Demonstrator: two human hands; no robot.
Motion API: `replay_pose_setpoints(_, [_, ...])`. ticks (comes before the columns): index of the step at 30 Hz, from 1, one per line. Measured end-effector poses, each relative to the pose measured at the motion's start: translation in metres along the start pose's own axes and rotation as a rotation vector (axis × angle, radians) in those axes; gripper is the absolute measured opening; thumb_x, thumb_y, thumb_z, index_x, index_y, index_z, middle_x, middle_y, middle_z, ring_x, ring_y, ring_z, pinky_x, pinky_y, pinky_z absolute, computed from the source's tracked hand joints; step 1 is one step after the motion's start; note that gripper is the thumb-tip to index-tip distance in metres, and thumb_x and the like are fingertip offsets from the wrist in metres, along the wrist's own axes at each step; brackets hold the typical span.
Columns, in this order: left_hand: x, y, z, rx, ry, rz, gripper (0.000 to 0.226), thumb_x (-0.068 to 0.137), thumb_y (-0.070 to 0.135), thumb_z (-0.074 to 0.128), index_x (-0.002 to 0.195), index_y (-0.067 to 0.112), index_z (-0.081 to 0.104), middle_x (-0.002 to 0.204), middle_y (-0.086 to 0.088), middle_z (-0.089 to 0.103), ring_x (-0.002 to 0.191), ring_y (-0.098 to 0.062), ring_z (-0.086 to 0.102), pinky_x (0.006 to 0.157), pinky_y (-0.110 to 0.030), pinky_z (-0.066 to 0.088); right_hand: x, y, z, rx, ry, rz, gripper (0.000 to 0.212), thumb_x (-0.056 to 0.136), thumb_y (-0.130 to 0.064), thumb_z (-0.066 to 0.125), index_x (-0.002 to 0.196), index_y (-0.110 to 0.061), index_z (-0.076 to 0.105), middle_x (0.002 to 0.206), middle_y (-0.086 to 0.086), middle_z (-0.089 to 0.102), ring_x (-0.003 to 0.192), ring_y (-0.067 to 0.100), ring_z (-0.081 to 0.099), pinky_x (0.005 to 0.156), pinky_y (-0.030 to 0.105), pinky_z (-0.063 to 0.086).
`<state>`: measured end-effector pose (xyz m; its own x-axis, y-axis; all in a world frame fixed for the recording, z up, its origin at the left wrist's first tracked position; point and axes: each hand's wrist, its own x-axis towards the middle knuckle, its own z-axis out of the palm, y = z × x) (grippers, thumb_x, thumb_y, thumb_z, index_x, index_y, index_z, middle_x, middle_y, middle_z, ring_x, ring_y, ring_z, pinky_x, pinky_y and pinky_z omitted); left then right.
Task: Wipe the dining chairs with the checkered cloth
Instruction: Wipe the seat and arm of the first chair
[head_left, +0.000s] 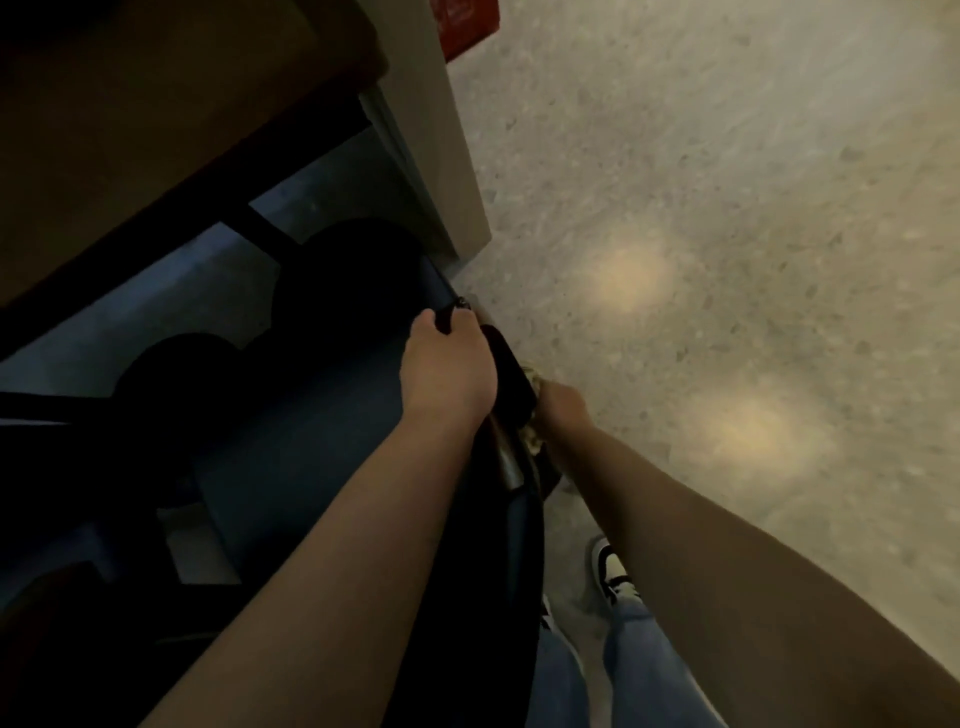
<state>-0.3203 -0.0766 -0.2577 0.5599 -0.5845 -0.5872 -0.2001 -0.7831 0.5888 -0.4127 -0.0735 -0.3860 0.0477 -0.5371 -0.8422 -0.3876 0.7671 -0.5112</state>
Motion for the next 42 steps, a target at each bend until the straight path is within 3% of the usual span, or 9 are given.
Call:
replay_pose_setpoints(3, [0.0, -0.002, 0.0, -0.003, -0.003, -0.012, 0.05, 0.1, 0.041, 0.037, 0.142, 0.014, 0.043, 0.141, -0.012, 0.048, 0.127, -0.031, 0.048, 0.108, -0.048, 0.038, -0.027, -0.011, 0.005, -0.014, 0.119, -0.269, 0.023, 0.092, -0.016, 0.051, 0.108, -0.008, 0.065, 0.104, 0.01, 0.068, 0.092, 0.026, 0.065, 0.068, 0.022, 0.047])
replay_pose_setpoints(6, [-0.001, -0.003, -0.001, -0.04, 0.005, -0.017, 0.051, 0.098, 0.041, 0.039, 0.143, 0.016, 0.043, 0.142, -0.009, 0.049, 0.127, -0.028, 0.049, 0.109, -0.046, 0.039, -0.085, -0.025, 0.007, 0.528, -0.005, -0.534, 0.038, 0.089, -0.02, 0.045, 0.117, -0.034, 0.066, 0.121, -0.007, 0.066, 0.116, 0.012, 0.058, 0.093, 0.021, 0.046])
replay_pose_setpoints(8, [-0.002, -0.003, -0.001, -0.07, 0.022, -0.022, 0.054, 0.098, 0.042, 0.041, 0.147, 0.021, 0.038, 0.145, -0.003, 0.047, 0.129, -0.023, 0.047, 0.11, -0.039, 0.037, -0.11, -0.025, 0.003, 0.551, -0.114, -0.647, 0.045, 0.091, -0.011, 0.042, 0.122, -0.039, 0.06, 0.129, -0.01, 0.061, 0.123, 0.005, 0.053, 0.105, 0.025, 0.039])
replay_pose_setpoints(14, [0.0, -0.005, 0.0, -0.051, 0.038, 0.0, 0.052, 0.099, 0.042, 0.043, 0.145, 0.017, 0.041, 0.148, -0.005, 0.043, 0.133, -0.024, 0.043, 0.113, -0.041, 0.033, -0.12, -0.012, -0.013, 0.2, -0.169, -0.547, 0.031, 0.088, -0.028, 0.04, 0.087, -0.016, 0.068, 0.077, 0.014, 0.066, 0.071, 0.031, 0.06, 0.064, 0.032, 0.045])
replay_pose_setpoints(19, [-0.001, -0.004, 0.0, -0.035, 0.027, 0.01, 0.051, 0.1, 0.04, 0.041, 0.142, 0.01, 0.043, 0.146, -0.012, 0.045, 0.132, -0.028, 0.044, 0.111, -0.037, 0.034, -0.103, -0.044, -0.02, 0.013, -0.196, -0.32, 0.026, 0.093, -0.017, 0.041, 0.072, -0.014, 0.057, 0.072, 0.006, 0.058, 0.065, 0.015, 0.052, 0.057, 0.027, 0.036])
replay_pose_setpoints(24, [0.001, -0.005, 0.001, -0.034, 0.038, 0.025, 0.053, 0.101, 0.038, 0.042, 0.149, 0.017, 0.033, 0.152, -0.002, 0.038, 0.137, -0.019, 0.037, 0.106, -0.026, 0.027, -0.141, -0.014, -0.02, 0.165, -0.18, -0.558, 0.026, 0.088, -0.026, 0.039, 0.069, -0.018, 0.055, 0.055, -0.006, 0.05, 0.052, 0.009, 0.044, 0.046, 0.025, 0.035])
replay_pose_setpoints(31, [0.002, -0.006, 0.001, -0.099, 0.044, 0.005, 0.054, 0.099, 0.04, 0.045, 0.148, 0.016, 0.037, 0.148, -0.004, 0.042, 0.133, -0.022, 0.043, 0.104, -0.026, 0.032, -0.101, -0.04, -0.016, 0.294, -0.24, -0.26, 0.025, 0.088, -0.031, 0.048, 0.078, -0.021, 0.068, 0.08, 0.005, 0.069, 0.081, 0.024, 0.065, 0.073, 0.034, 0.046])
replay_pose_setpoints(37, [-0.004, -0.006, -0.002, -0.229, 0.012, -0.023, 0.058, 0.098, 0.041, 0.046, 0.15, 0.017, 0.033, 0.148, -0.005, 0.043, 0.132, -0.024, 0.044, 0.112, -0.035, 0.034, -0.128, -0.023, -0.014, 0.248, -0.072, -0.482, 0.018, 0.09, -0.011, 0.049, 0.087, -0.008, 0.067, 0.077, 0.01, 0.065, 0.07, 0.016, 0.059, 0.065, 0.03, 0.044])
replay_pose_setpoints(42, [-0.05, -0.028, -0.013, -0.353, -0.089, 0.046, 0.059, 0.102, 0.041, 0.039, 0.154, 0.019, 0.02, 0.156, -0.002, 0.031, 0.14, -0.02, 0.034, 0.117, -0.035, 0.025, -0.168, -0.013, -0.03, 0.114, -0.086, -0.797, 0.025, 0.091, -0.013, 0.048, 0.106, -0.021, 0.066, 0.082, -0.011, 0.066, 0.074, 0.002, 0.06, 0.064, 0.015, 0.046])
